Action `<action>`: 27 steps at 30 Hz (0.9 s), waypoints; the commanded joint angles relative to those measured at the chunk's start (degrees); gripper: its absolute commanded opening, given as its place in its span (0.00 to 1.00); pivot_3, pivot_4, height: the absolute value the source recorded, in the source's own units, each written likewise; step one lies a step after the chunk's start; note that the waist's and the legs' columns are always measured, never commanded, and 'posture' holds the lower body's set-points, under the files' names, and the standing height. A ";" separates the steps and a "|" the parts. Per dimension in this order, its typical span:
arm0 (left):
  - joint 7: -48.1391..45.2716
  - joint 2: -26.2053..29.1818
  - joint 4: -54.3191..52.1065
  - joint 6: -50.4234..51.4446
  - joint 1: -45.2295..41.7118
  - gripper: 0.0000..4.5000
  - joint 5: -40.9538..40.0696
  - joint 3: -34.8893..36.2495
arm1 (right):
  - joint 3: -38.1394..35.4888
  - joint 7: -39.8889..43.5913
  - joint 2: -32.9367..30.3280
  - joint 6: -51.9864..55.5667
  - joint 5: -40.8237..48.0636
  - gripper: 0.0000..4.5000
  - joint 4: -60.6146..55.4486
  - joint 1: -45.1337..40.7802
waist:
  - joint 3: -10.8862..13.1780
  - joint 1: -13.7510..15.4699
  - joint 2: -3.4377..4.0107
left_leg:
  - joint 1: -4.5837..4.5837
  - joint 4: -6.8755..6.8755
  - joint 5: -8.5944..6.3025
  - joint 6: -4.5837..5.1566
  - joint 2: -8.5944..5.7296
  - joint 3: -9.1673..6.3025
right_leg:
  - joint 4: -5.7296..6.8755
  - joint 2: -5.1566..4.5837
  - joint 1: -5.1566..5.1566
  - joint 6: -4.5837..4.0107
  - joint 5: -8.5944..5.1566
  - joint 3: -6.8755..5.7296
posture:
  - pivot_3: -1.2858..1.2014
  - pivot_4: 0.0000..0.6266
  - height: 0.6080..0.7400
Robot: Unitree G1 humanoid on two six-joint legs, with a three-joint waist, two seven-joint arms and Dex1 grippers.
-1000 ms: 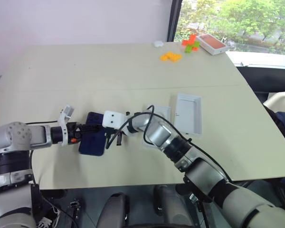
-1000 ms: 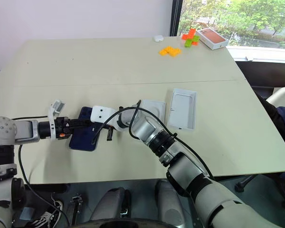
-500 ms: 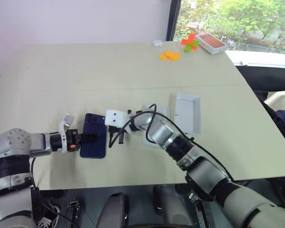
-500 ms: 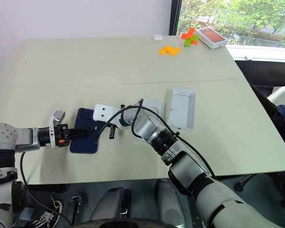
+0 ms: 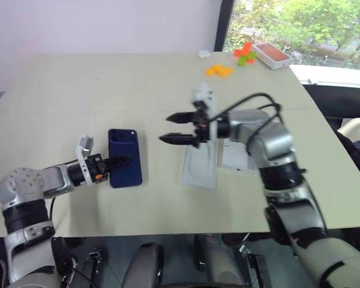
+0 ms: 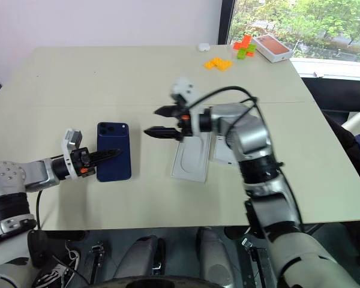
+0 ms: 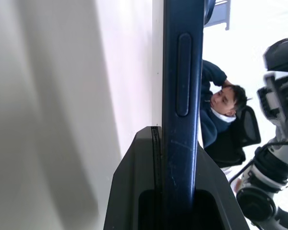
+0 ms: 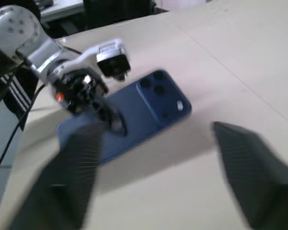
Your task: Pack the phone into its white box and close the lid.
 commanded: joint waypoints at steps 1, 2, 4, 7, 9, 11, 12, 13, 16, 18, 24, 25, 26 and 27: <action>2.20 -3.62 -5.03 1.34 -2.90 0.00 -4.14 1.39 | -2.00 4.71 -5.58 -3.76 3.33 0.99 -4.71 4.57 | 0.02 0.24 0.02 | 0.00 0.00 0.00 0.00 -0.01 0.03 | 0.00 0.00 0.00 0.00 0.00 0.02 | 0.52 0.24 1.00; 2.74 -4.84 -5.35 1.95 -3.22 0.00 -4.54 1.41 | -2.26 5.45 -6.97 -4.60 3.81 0.99 -5.03 5.68 | 0.02 0.36 0.01 | 0.00 0.00 0.00 0.01 -0.01 0.04 | 0.00 0.01 0.00 0.01 0.00 0.02 | 0.52 0.24 1.00; 4.42 -8.89 -6.65 2.49 -3.08 0.00 -4.39 -1.21 | -4.46 8.35 -12.07 -9.79 3.63 0.99 -4.89 10.08 | 0.03 0.49 0.01 | 0.02 0.02 0.00 0.02 -0.02 0.07 | 0.00 0.13 0.04 0.02 -0.01 0.02 | 0.52 0.24 1.00; 7.59 -13.64 -4.47 3.07 -6.61 0.00 -3.44 -2.20 | -7.27 10.57 -18.22 -18.72 2.24 0.99 -2.66 15.52 | 0.10 0.65 -0.11 | 0.18 0.09 -0.03 0.09 -0.06 0.06 | -0.10 0.17 0.32 0.09 -0.05 0.00 | 0.52 0.24 1.00; 8.88 -15.87 -3.65 3.75 -8.68 0.00 -3.72 -2.28 | -8.18 10.62 -20.09 -22.83 1.94 0.99 -1.45 17.20 | 0.19 0.53 -0.26 | 0.17 0.14 -0.03 0.10 -0.07 0.09 | -0.11 0.19 0.33 0.12 -0.06 0.03 | 0.52 0.24 1.00; 10.19 -18.39 -2.92 3.27 -10.46 0.00 -4.01 -2.62 | -8.94 10.24 -21.00 -24.45 2.57 0.99 -1.00 17.94 | 0.21 0.06 -0.26 | 0.22 0.14 -0.02 0.09 0.01 0.18 | -0.10 0.28 0.31 0.12 -0.07 0.11 | 0.52 0.24 1.00; 10.85 -19.35 -2.48 2.93 -11.15 0.00 -3.83 -2.68 | -9.20 10.06 -21.24 -24.76 2.96 0.99 -0.89 18.14 | 0.21 0.01 -0.25 | 0.24 0.14 -0.02 0.09 0.06 0.23 | -0.10 0.36 0.30 0.12 -0.07 0.18 | 0.52 0.24 1.00; 11.43 -20.22 -1.50 2.36 -11.89 0.00 -3.59 -2.41 | -9.31 9.66 -21.37 -25.04 3.00 0.99 -0.85 18.31 | 0.21 0.01 -0.25 | 0.26 0.13 -0.02 0.09 0.10 0.24 | -0.10 0.45 0.30 0.12 -0.07 0.22 | 0.52 0.24 1.00; 12.60 -22.80 3.37 1.05 -15.24 0.00 -1.90 -4.02 | -9.24 8.09 -21.14 -25.07 3.08 0.99 -1.69 18.74 | 0.21 0.26 -0.25 | 0.28 0.11 -0.02 0.08 0.18 0.24 | -0.09 0.63 0.29 0.11 -0.07 0.25 | 0.52 0.24 1.00; 13.14 -23.36 5.50 -1.58 -16.06 0.00 0.41 -6.91 | -9.12 7.37 -20.99 -24.76 3.36 0.99 -2.10 18.80 | 0.21 0.54 -0.25 | 0.25 0.11 0.01 0.03 0.17 0.19 | -0.08 0.65 0.28 0.10 -0.07 0.24 | 0.52 0.24 1.00; 12.72 -23.27 12.07 -5.04 -19.23 0.00 3.54 -10.77 | -8.73 5.48 -21.14 -25.08 3.02 0.99 -2.04 19.17 | 0.21 0.65 -0.24 | 0.22 0.12 0.01 0.03 0.18 0.20 | -0.10 0.58 0.27 0.10 -0.06 0.27 | 0.52 0.24 1.00; 12.50 -23.31 12.50 -5.63 -19.54 0.00 4.14 -11.80 | -8.68 5.19 -21.11 -25.08 3.03 0.99 -2.09 19.29 | 0.21 0.66 -0.24 | 0.22 0.11 0.01 0.03 0.17 0.20 | -0.10 0.57 0.27 0.10 -0.06 0.27 | 0.52 0.24 1.00; 12.22 -23.28 12.86 -5.90 -19.70 0.00 4.50 -12.58 | -8.62 5.01 -21.11 -25.03 3.10 0.99 -2.15 19.38 | 0.21 0.66 -0.24 | 0.21 0.12 0.01 0.03 0.17 0.20 | -0.10 0.57 0.27 0.10 -0.06 0.26 | 0.52 0.24 1.00; 11.94 -23.20 13.35 -6.02 -19.87 0.00 4.82 -13.24 | -8.55 4.79 -21.09 -25.08 3.08 0.99 -2.16 19.45 | 0.21 0.66 -0.24 | 0.21 0.11 0.01 0.03 0.17 0.20 | -0.10 0.56 0.27 0.10 -0.06 0.27 | 0.52 0.24 1.00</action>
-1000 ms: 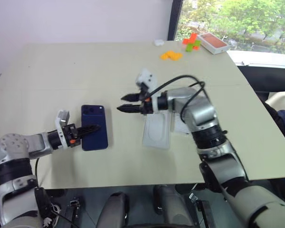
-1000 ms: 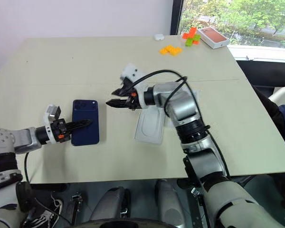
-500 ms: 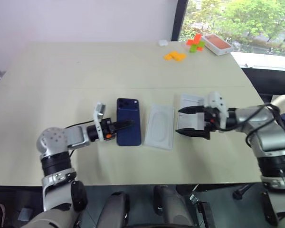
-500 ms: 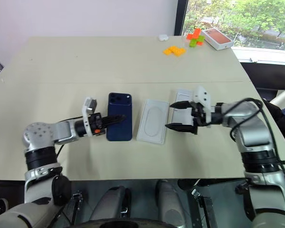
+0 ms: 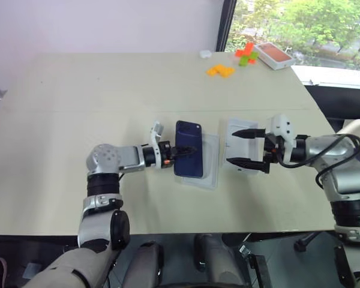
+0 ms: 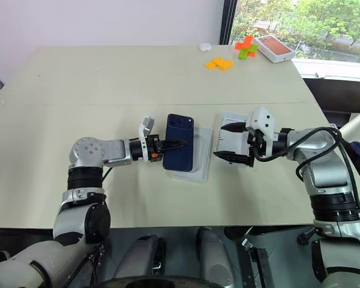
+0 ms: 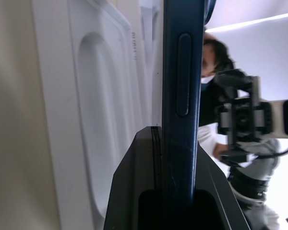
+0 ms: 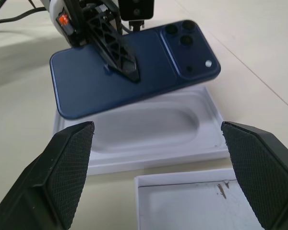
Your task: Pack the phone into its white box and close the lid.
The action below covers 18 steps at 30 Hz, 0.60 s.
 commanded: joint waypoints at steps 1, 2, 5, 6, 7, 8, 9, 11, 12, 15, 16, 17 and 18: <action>-1.95 0.01 0.42 -0.80 -2.14 0.00 0.05 -2.27 | -0.58 -0.88 -0.44 -0.67 0.60 0.99 -1.58 0.15 | 0.00 0.00 0.00 | 0.00 0.00 0.00 0.00 0.00 0.00 | 0.00 -0.01 0.00 0.00 0.00 0.00 | 0.52 0.24 1.00; -2.41 0.18 0.70 -0.84 -2.18 0.00 0.36 -3.33 | -0.51 -1.12 -0.40 -0.71 0.55 0.99 -1.54 0.16 | 0.00 0.00 0.00 | 0.00 0.00 0.00 0.00 0.00 0.00 | 0.00 -0.02 0.00 0.00 0.00 0.00 | 0.52 0.24 1.00; -3.55 0.30 1.58 -0.93 -2.46 0.00 0.96 -5.52 | -0.38 -1.71 -0.37 -0.91 0.46 0.99 -1.58 0.17 | 0.00 -0.03 0.01 | 0.00 0.00 0.00 0.00 -0.01 0.00 | 0.01 -0.02 0.00 0.00 0.00 0.00 | 0.52 0.24 1.00; -3.57 0.17 2.26 -1.02 -2.81 0.00 1.16 -5.62 | -0.31 -1.85 -0.39 -0.93 0.45 0.99 -1.57 0.14 | 0.00 -0.04 0.01 | 0.00 0.00 0.00 0.00 -0.01 0.00 | 0.01 -0.02 0.00 0.00 0.00 0.00 | 0.52 0.24 1.00; -3.20 -0.15 3.62 -1.46 -3.50 0.11 1.47 -5.29 | -0.24 -1.98 -0.40 -1.00 0.38 1.00 -1.52 0.12 | 0.00 -0.03 0.01 | 0.00 0.00 0.00 0.00 -0.01 0.00 | 0.01 -0.02 0.00 0.00 0.00 0.00 | 0.52 0.24 1.00; -2.32 -0.56 5.49 -2.39 -4.35 0.22 2.13 -4.84 | -0.08 -2.21 -0.38 -1.03 0.21 1.00 -1.43 0.04 | 0.00 -0.01 0.01 | 0.00 0.00 0.00 0.00 0.00 0.00 | 0.02 -0.02 0.00 0.00 0.00 0.00 | 0.52 0.24 1.00; -2.02 -0.75 6.91 -3.22 -4.92 0.28 2.68 -4.81 | 0.12 -2.46 -0.37 -1.14 -0.06 1.00 -1.35 -0.04 | 0.00 -0.01 0.01 | 0.00 0.00 0.00 0.00 -0.01 0.00 | 0.01 -0.02 0.00 0.00 0.00 0.00 | 0.52 0.24 1.00; -2.26 -1.06 7.82 -3.10 -5.51 0.49 2.81 -5.01 | 0.50 -2.84 -0.35 -1.29 -0.40 1.00 -1.35 -0.16 | 0.00 0.00 0.01 | 0.01 0.01 0.00 0.00 -0.01 0.00 | 0.01 -0.02 0.01 0.00 0.00 0.00 | 0.52 0.24 1.00; -2.15 -1.14 7.75 -2.35 -5.63 0.60 2.77 -5.18 | 0.62 -2.97 -0.31 -1.25 -0.39 1.00 -1.40 -0.21 | 0.00 -0.01 0.01 | 0.00 0.01 0.00 0.00 -0.01 0.00 | 0.01 -0.02 0.01 0.00 0.00 0.00 | 0.52 0.24 1.00; -2.66 -0.58 6.09 -0.17 -5.63 0.90 2.73 -6.59 | 1.04 -3.22 -0.28 -1.25 -0.40 1.00 -1.14 -0.56 | -0.01 -0.20 0.02 | 0.03 0.00 0.00 0.00 0.00 0.01 | 0.03 -0.01 0.01 0.01 0.00 0.01 | 0.52 0.24 1.00; -2.91 -0.22 5.85 0.29 -5.79 0.99 2.80 -6.91 | 1.21 -3.34 -0.24 -1.33 -0.46 1.00 -0.95 -0.75 | -0.01 -0.20 0.02 | 0.04 0.00 0.00 0.00 0.01 0.01 | 0.04 0.00 0.01 0.00 0.00 0.01 | 0.52 0.24 1.00; -3.27 0.09 5.62 0.55 -5.95 0.99 2.84 -7.09 | 1.39 -3.50 -0.17 -1.46 -0.57 1.00 -0.77 -0.94 | -0.01 -0.20 0.03 | 0.05 0.00 0.00 0.00 0.01 0.01 | 0.05 0.01 0.01 0.00 0.00 0.01 | 0.52 0.24 1.00; -3.37 0.27 5.71 0.96 -6.32 0.99 2.73 -6.86 | 1.53 -3.64 -0.02 -1.47 -0.53 1.00 -0.63 -1.17 | -0.01 -0.22 0.04 | 0.06 0.00 0.01 -0.01 0.00 0.00 | 0.05 0.02 0.02 0.00 0.00 0.01 | 0.52 0.24 1.00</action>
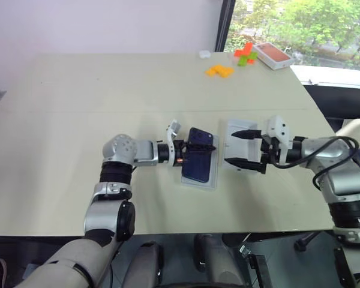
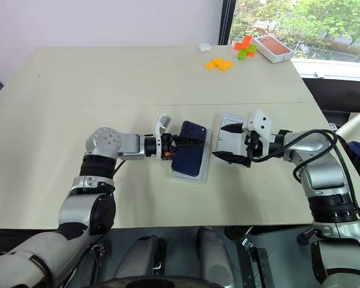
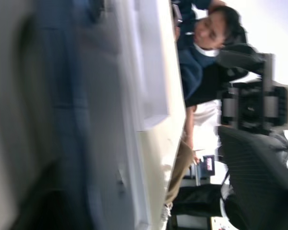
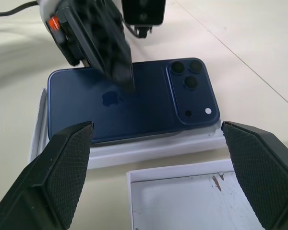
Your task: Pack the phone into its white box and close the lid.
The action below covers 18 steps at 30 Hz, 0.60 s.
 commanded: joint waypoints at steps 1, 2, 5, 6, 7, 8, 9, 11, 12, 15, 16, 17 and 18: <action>-0.29 1.28 -0.83 1.76 -0.88 0.99 0.40 -0.62 | -0.38 -0.61 0.07 -0.99 0.15 1.00 -0.54 -1.64 | 0.00 -0.09 0.00 | 0.00 0.00 0.00 0.00 0.00 0.00 | 0.00 0.01 0.00 0.00 0.00 0.01 | 0.52 0.24 1.00; -0.25 1.49 -1.31 2.13 -1.07 0.99 0.52 -0.97 | -0.21 -0.76 0.19 -0.96 0.13 1.00 -0.38 -1.93 | 0.00 -0.13 0.00 | 0.00 0.00 0.00 0.00 0.00 0.00 | 0.00 0.03 0.00 0.00 0.00 0.01 | 0.52 0.24 1.00; -0.72 2.35 -4.81 4.08 -0.45 0.99 0.08 -2.69 | 0.11 -0.99 0.39 -1.06 0.05 1.00 0.10 -2.60 | 0.00 -0.12 0.00 | -0.01 0.00 0.00 0.00 0.03 0.00 | 0.00 0.04 -0.02 0.00 0.00 0.01 | 0.52 0.24 1.00; -0.58 2.54 -6.04 5.08 -0.11 0.99 -0.34 -2.46 | 0.14 -1.08 0.46 -1.10 0.04 1.00 0.27 -2.82 | 0.00 -0.11 0.00 | -0.01 -0.01 0.00 0.00 0.03 0.00 | 0.00 0.04 -0.02 0.00 0.00 0.01 | 0.52 0.24 1.00; -0.44 2.77 -7.01 5.99 0.19 0.99 -0.66 -2.12 | 0.17 -1.14 0.49 -1.14 0.04 1.00 0.35 -2.95 | 0.00 -0.09 0.00 | -0.02 -0.01 0.00 0.00 0.04 -0.01 | 0.00 0.03 -0.02 0.00 0.00 0.01 | 0.52 0.24 1.00; -0.33 3.50 -8.65 6.27 0.85 0.99 -0.41 -2.70 | 0.21 -1.15 0.51 -1.18 0.04 1.00 0.40 -3.03 | 0.00 -0.05 0.01 | -0.02 -0.01 0.00 0.00 0.04 -0.01 | 0.00 0.03 -0.02 0.00 0.00 0.02 | 0.52 0.24 1.00; -0.16 4.12 -9.93 6.51 1.39 0.99 -0.13 -3.02 | 0.25 -1.18 0.54 -1.21 0.05 1.00 0.44 -3.08 | 0.00 -0.04 0.00 | -0.02 -0.01 0.00 0.00 0.04 -0.01 | 0.00 0.02 -0.02 0.00 0.00 0.01 | 0.52 0.24 1.00; -0.11 5.46 -11.13 7.31 1.91 0.99 0.00 -2.33 | 0.38 -1.26 0.61 -1.28 0.01 1.00 0.30 -3.02 | 0.00 -0.06 0.01 | -0.02 0.00 0.00 0.00 0.05 -0.02 | 0.01 0.02 -0.02 0.00 0.00 0.02 | 0.52 0.24 1.00; -0.16 6.24 -12.00 7.16 2.23 0.99 0.18 -2.39 | 0.44 -1.36 0.72 -1.29 0.02 1.00 0.22 -3.00 | 0.00 -0.10 0.01 | -0.02 0.00 0.00 -0.01 0.05 -0.02 | 0.01 0.02 -0.02 0.00 0.00 0.02 | 0.52 0.24 1.00; -0.45 7.69 -13.78 7.87 2.51 0.99 0.08 -2.54 | 0.80 -1.55 1.05 -1.48 -0.12 1.00 0.24 -3.12 | 0.00 -0.08 0.01 | 0.00 0.00 0.01 -0.02 0.05 -0.02 | 0.03 0.03 -0.02 -0.01 0.00 0.02 | 0.52 0.24 1.00; -0.61 8.20 -14.29 7.50 2.64 0.99 0.31 -3.14 | 0.91 -1.59 1.15 -1.52 -0.16 1.00 0.35 -3.26 | 0.00 -0.04 0.01 | 0.00 0.00 0.01 -0.02 0.05 -0.02 | 0.03 0.03 -0.02 -0.01 0.00 0.02 | 0.52 0.24 1.00; -0.72 8.55 -14.68 7.11 2.78 0.99 0.51 -3.63 | 0.97 -1.61 1.22 -1.54 -0.19 1.00 0.43 -3.35 | 0.00 -0.01 0.01 | -0.01 0.00 0.01 -0.02 0.05 -0.02 | 0.03 0.02 -0.02 -0.01 0.00 0.02 | 0.52 0.24 1.00; -0.82 8.98 -13.91 6.45 2.50 0.99 0.74 -3.18 | 1.13 -1.66 1.39 -1.78 -0.37 1.00 0.77 -3.67 | 0.00 0.05 0.01 | -0.01 0.00 0.01 -0.02 0.04 -0.02 | 0.02 0.02 -0.02 -0.01 0.00 0.02 | 0.52 0.24 1.00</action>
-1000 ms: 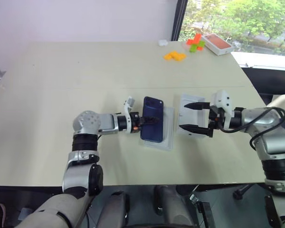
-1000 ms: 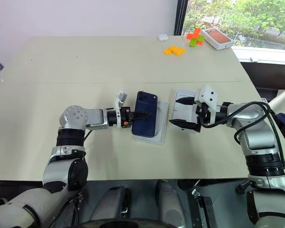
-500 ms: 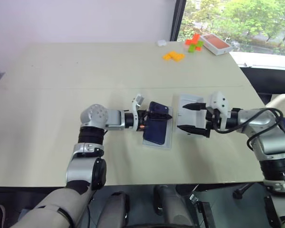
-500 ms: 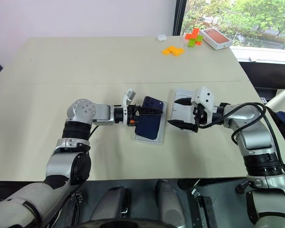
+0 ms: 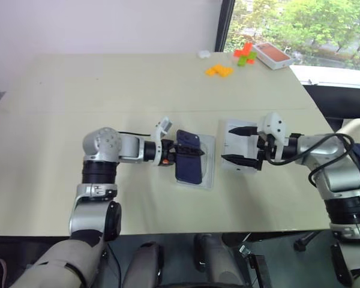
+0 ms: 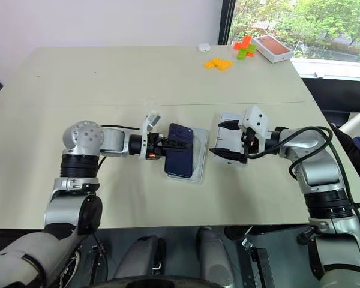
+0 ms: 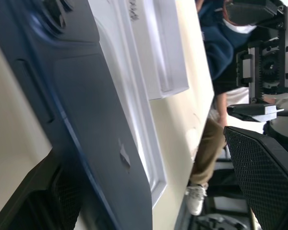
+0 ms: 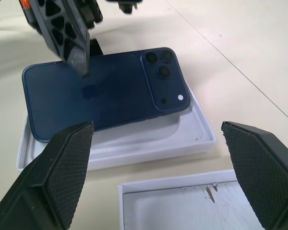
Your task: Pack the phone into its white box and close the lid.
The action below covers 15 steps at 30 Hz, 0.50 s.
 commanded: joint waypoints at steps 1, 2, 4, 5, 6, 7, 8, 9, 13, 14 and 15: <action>-0.73 1.51 -0.50 -1.85 -0.09 0.99 0.81 -0.12 | -0.12 -0.25 0.39 -1.25 -0.08 1.00 0.18 -1.95 | 0.00 0.09 0.00 | 0.00 0.00 0.00 0.00 -0.01 0.00 | 0.00 -0.01 0.00 0.00 0.00 0.00 | 0.52 0.24 1.00; -1.17 2.01 -0.20 -2.76 -0.19 0.99 1.10 -0.48 | 0.01 -0.29 0.49 -1.48 -0.20 1.00 0.55 -2.22 | 0.00 0.07 0.00 | 0.00 0.00 0.00 0.00 -0.01 0.00 | 0.00 -0.01 0.00 0.00 0.00 0.00 | 0.52 0.24 1.00; -1.77 1.37 2.04 -3.22 -1.11 0.99 0.78 0.27 | 0.27 -0.36 0.61 -1.86 -0.33 1.00 1.14 -2.62 | 0.00 0.11 0.00 | 0.00 0.00 0.00 -0.01 -0.01 0.00 | 0.00 -0.01 0.00 0.00 0.00 0.00 | 0.52 0.24 1.00; -2.35 1.04 2.11 -3.72 -1.06 0.99 0.89 -0.86 | 0.37 -0.38 0.69 -2.05 -0.41 1.00 1.37 -2.77 | 0.00 0.13 0.00 | 0.00 0.00 0.00 -0.01 -0.01 0.00 | 0.00 -0.01 0.00 0.00 0.00 -0.01 | 0.52 0.24 1.00; -2.72 0.63 2.25 -3.99 -0.98 0.99 1.01 -1.85 | 0.46 -0.40 0.78 -2.21 -0.52 1.00 1.56 -2.91 | 0.00 0.15 0.00 | 0.00 0.00 0.00 -0.01 -0.01 0.00 | 0.00 -0.01 0.00 0.00 0.00 -0.01 | 0.52 0.24 1.00; -3.03 0.02 2.40 -4.03 -0.90 0.99 0.96 -2.52 | 0.53 -0.41 0.87 -2.32 -0.60 1.00 1.72 -3.06 | 0.00 0.19 0.00 | -0.01 0.00 0.00 -0.01 -0.02 0.00 | -0.01 -0.02 0.00 0.00 0.00 -0.01 | 0.52 0.24 1.00; -3.55 -0.22 1.97 -4.37 -0.65 0.99 1.06 -3.59 | 0.58 -0.43 0.92 -2.40 -0.63 1.00 1.81 -3.17 | 0.00 0.25 0.00 | -0.01 0.00 0.00 -0.01 -0.03 0.00 | -0.01 -0.04 0.01 0.00 0.00 -0.01 | 0.52 0.24 1.00; -3.78 -0.56 1.69 -4.22 -0.49 0.99 0.97 -4.03 | 0.59 -0.47 0.94 -2.50 -0.64 1.00 1.85 -3.27 | 0.00 0.31 0.00 | -0.02 0.01 0.01 -0.01 -0.05 0.00 | 0.00 -0.06 0.01 0.00 0.00 -0.01 | 0.52 0.24 1.00; -5.60 0.14 -0.32 -3.98 0.20 0.99 0.78 -6.62 | 0.40 -0.62 0.77 -2.47 -0.49 1.00 1.67 -3.20 | 0.00 0.24 0.00 | -0.03 0.01 0.00 0.00 -0.08 0.00 | -0.02 -0.09 0.01 0.00 0.00 -0.01 | 0.52 0.24 1.00; -5.77 -0.06 -0.28 -3.84 0.04 0.99 0.75 -6.92 | 0.31 -0.70 0.67 -2.58 -0.52 1.00 1.67 -3.00 | 0.00 0.21 0.00 | -0.03 0.01 0.00 0.00 -0.08 0.00 | -0.02 -0.09 0.01 0.00 0.00 -0.01 | 0.52 0.24 1.00; -6.23 -0.16 -0.59 -3.89 -0.06 0.99 0.76 -7.79 | 0.26 -0.82 0.64 -2.62 -0.55 1.00 1.64 -2.85 | 0.00 0.20 0.00 | -0.02 0.00 0.00 0.00 -0.07 0.00 | -0.01 -0.09 0.01 0.00 0.00 -0.01 | 0.52 0.24 1.00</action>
